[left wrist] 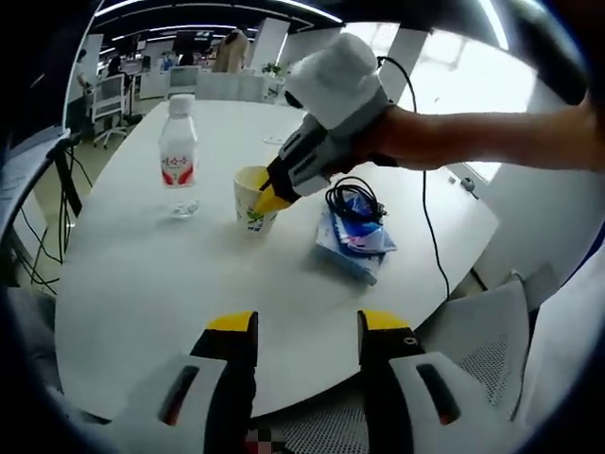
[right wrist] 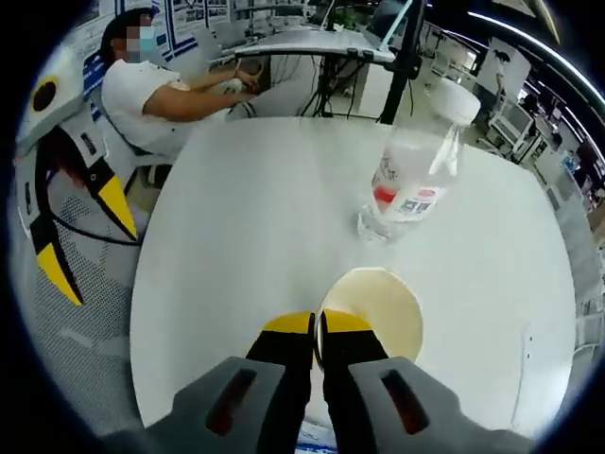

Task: Arrange the tabletop items into an orderly group along one side of the table until the central work area is clear of visible clutter.

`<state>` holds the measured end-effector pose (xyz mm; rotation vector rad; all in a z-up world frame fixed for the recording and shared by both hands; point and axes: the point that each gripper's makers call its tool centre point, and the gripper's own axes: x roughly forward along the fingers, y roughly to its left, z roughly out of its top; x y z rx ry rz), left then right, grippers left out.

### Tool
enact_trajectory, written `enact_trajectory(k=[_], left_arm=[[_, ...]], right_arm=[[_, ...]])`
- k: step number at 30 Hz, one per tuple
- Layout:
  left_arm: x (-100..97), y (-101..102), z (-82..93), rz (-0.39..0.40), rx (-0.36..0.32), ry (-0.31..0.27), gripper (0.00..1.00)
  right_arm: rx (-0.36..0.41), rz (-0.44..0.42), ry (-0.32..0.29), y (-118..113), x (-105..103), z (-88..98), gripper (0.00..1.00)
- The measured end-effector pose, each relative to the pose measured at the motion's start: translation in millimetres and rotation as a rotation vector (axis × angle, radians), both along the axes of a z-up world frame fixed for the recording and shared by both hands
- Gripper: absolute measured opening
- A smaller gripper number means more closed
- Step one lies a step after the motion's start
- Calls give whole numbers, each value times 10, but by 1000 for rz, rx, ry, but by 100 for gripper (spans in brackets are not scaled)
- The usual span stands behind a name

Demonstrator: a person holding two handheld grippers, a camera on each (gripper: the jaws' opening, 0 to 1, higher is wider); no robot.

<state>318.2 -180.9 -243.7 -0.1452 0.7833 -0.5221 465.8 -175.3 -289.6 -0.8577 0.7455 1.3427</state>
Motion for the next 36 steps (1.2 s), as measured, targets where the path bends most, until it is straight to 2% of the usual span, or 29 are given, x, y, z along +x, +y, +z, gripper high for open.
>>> enact_trajectory(k=[7,11,17,23,26,36], left_arm=[[-38,-25,-13,-6,-6,4,41],[-26,-13,-6,-7,-6,2,42],[11,32,19,1,-7,-3,42],[25,89,20,10,-3,-3,42],[29,107,18,16,-2,0,42],[15,86,-8,7,5,8,42]], right_arm=[[0,6,-46,134,174,20,0],[25,-37,-28,218,284,42,0],[22,-47,-52,311,420,75,0],[19,-50,-56,342,477,70,0],[30,-74,-39,333,533,18,0],[17,-59,-46,275,518,-36,1]])
